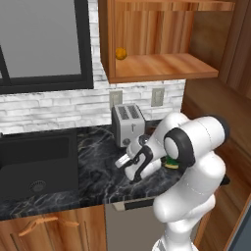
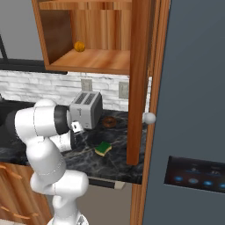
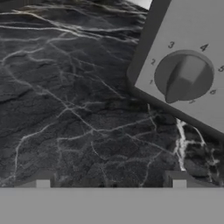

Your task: Pick the dish brush and sponge from the cabinet and place them on the counter.

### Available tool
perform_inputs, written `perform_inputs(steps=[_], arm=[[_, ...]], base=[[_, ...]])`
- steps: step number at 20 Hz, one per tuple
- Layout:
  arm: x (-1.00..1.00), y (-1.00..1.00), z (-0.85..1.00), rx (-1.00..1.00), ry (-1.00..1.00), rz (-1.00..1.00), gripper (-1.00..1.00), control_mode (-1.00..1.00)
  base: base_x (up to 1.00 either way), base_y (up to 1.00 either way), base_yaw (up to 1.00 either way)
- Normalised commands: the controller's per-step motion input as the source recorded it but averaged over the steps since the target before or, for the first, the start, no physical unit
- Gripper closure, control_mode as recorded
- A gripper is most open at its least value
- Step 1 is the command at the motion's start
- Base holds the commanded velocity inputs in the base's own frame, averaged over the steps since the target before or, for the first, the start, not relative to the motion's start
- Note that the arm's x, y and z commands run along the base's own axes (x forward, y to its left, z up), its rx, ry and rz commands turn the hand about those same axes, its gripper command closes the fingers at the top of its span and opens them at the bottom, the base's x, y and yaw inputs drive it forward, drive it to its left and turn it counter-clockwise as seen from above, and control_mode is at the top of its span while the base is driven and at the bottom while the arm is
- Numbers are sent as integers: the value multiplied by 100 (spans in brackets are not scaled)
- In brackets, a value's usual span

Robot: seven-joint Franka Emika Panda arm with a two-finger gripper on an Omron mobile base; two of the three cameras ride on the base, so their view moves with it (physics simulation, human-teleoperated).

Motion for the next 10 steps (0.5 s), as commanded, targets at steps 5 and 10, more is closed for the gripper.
perform_inputs(steps=[5, 10], arm=[[-12, -5, 36, 1, -1, 0, -100, -100], [-17, -14, 53, 6, -1, 0, -100, -100]], base=[[0, 0, 0], [0, 0, 0]])
